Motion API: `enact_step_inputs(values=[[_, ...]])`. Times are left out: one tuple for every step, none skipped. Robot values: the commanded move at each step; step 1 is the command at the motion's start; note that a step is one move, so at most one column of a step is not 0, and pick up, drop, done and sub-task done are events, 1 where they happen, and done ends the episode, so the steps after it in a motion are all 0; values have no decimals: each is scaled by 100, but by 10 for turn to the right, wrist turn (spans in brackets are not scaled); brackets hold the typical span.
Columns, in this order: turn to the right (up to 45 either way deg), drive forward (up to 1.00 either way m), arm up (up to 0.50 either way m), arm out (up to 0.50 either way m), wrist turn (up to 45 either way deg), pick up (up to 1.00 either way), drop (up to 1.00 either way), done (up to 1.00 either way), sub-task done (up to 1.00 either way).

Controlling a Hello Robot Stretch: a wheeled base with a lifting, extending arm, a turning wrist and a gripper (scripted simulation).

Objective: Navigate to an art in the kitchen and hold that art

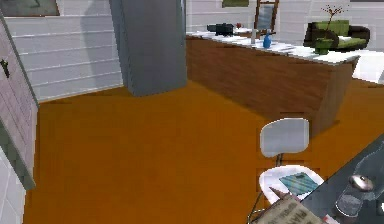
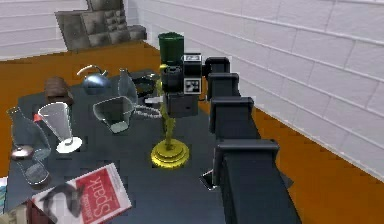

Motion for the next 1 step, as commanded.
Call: enact_step_inputs(values=[[0,0,0,0,0,0,0,100,0]])
